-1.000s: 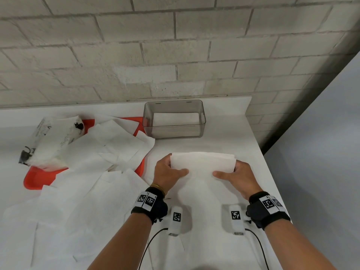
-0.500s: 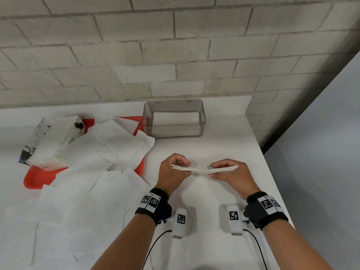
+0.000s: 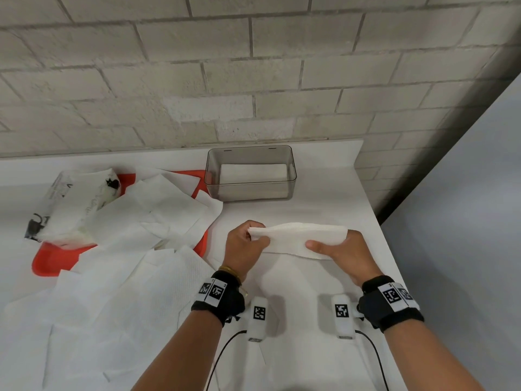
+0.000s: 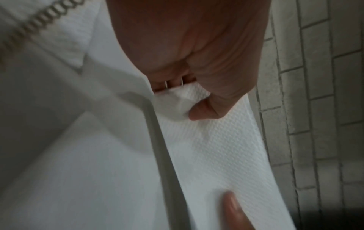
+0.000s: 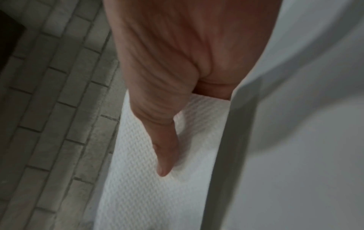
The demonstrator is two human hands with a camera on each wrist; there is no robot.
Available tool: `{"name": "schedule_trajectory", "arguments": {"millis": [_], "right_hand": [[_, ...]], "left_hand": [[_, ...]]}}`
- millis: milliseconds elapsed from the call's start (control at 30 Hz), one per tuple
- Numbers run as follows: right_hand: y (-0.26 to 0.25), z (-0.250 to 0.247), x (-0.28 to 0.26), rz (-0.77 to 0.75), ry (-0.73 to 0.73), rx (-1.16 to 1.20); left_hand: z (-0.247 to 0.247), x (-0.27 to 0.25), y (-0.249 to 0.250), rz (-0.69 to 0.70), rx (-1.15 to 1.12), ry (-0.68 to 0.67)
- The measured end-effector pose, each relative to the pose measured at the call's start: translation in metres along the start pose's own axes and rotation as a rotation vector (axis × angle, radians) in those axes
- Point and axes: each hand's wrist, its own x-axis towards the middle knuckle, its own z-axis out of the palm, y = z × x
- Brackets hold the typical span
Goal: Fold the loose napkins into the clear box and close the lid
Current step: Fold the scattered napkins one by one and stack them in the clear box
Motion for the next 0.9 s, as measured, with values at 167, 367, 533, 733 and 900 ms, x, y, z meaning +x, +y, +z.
{"name": "schedule_trajectory", "arguments": {"millis": [167, 367, 533, 733, 900], "right_hand": [[-0.052, -0.012, -0.013, -0.146, -0.086, -0.168], [-0.112, 0.006, -0.025, -0.346, -0.12, -0.34], [-0.124, 0.026, -0.025, -0.422, -0.108, -0.071], [-0.09, 0.038, -0.011, -0.238, -0.17, 0.01], [-0.087, 0.043, -0.011, -0.254, -0.177, 0.029]], "left_hand": [[-0.029, 0.007, 0.005, 0.074, 0.239, -0.246], [-0.018, 0.003, 0.027, 0.127, 0.497, -0.359], [0.002, -0.006, 0.025, 0.081, 0.236, -0.232], [0.016, -0.016, 0.018, 0.084, 0.137, -0.136], [0.024, -0.013, 0.021, 0.109, 0.035, -0.107]]}}
